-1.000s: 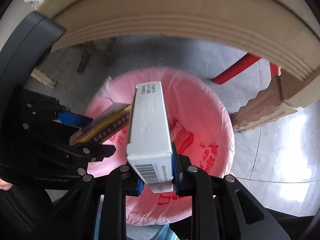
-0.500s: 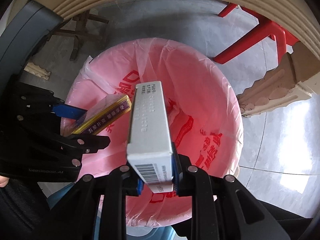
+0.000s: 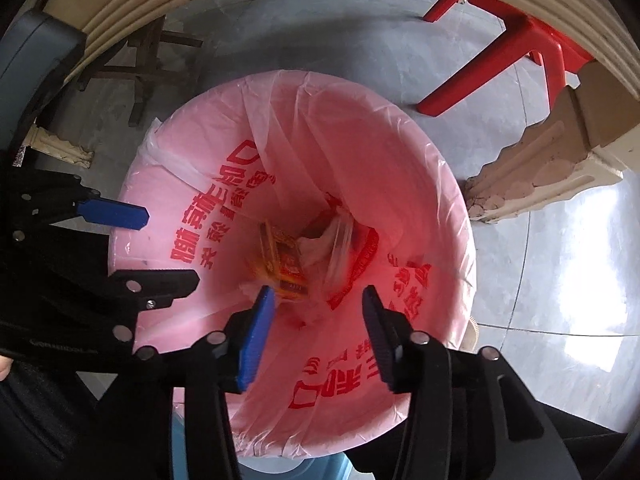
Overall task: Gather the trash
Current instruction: 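Open the left tool over the bin while the right tool releases the white box, then raise both tools from the bin back over the table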
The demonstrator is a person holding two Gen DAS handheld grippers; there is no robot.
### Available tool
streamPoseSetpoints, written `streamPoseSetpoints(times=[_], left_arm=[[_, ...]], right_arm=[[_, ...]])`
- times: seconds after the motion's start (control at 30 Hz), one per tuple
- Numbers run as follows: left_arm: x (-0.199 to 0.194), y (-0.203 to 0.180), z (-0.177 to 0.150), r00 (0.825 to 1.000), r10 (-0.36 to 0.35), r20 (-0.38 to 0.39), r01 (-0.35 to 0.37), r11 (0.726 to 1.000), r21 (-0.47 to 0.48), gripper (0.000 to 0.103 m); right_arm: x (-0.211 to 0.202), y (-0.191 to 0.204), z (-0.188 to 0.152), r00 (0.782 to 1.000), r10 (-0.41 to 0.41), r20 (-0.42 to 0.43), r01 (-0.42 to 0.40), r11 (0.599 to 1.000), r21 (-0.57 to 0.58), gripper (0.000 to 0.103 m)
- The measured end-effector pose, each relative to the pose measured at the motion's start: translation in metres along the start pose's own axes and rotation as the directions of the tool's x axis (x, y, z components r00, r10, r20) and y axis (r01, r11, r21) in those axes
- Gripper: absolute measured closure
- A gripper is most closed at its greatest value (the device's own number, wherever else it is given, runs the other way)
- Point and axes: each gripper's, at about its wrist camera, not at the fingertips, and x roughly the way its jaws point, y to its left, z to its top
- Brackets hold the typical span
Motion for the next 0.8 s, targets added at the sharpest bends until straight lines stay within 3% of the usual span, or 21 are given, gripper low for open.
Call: streamPoseSetpoints(times=[0.47,0.8], left_arm=[[-0.012,0.003,-0.001,0.999,0.007,0.052,-0.007,1.000,-0.016,0.030],[-0.057,-0.002,-0.026,0.985,0.091,0.146,-0.092,0.996,-0.001,0.030]], right_arm=[[-0.009,-0.008,0.002,1.000,0.001,0.019,-0.002,0.999,0.045,0.045],[-0.060,-0.005,-0.004,0.990,0.039,0.136,-0.050,0.996,0.077,0.044]])
